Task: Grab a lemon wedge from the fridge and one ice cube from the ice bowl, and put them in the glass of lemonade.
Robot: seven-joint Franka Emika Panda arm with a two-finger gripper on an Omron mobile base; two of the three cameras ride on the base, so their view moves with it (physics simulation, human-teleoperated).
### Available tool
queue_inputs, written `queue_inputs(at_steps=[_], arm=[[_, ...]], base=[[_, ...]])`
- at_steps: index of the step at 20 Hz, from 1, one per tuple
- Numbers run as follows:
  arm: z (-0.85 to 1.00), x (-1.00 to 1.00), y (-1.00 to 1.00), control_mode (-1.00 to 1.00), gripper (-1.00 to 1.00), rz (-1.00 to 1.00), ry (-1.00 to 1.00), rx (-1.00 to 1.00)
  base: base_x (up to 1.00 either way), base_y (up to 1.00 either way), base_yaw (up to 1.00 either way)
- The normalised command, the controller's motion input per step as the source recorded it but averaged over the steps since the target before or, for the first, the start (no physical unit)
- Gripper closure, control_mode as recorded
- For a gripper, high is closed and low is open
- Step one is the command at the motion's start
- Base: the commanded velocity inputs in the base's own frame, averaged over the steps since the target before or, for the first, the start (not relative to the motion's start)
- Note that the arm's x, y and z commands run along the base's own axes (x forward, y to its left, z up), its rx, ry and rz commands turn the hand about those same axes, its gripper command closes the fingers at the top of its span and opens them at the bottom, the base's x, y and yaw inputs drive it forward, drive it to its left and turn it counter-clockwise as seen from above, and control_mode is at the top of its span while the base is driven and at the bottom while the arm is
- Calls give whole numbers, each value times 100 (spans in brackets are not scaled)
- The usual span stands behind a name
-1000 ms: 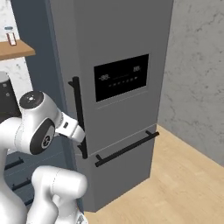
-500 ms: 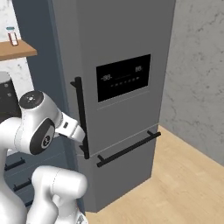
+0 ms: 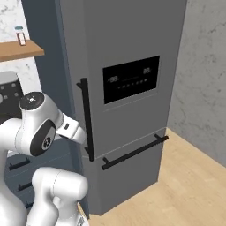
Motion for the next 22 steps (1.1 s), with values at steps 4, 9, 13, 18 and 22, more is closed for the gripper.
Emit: queue_inputs(at_steps=[4, 9, 13, 18, 22], arm=[[0, 0, 0, 100, -100, 0, 0, 0], [0, 0, 0, 100, -100, 0, 0, 0], [0, 0, 0, 100, -100, 0, 0, 0], [0, 0, 0, 100, -100, 0, 0, 0], [0, 0, 0, 100, -100, 0, 0, 0]], base=[[1, -3, 17], [9, -28, 10], [0, -2, 1], [0, 0, 0], [1, 0, 0]])
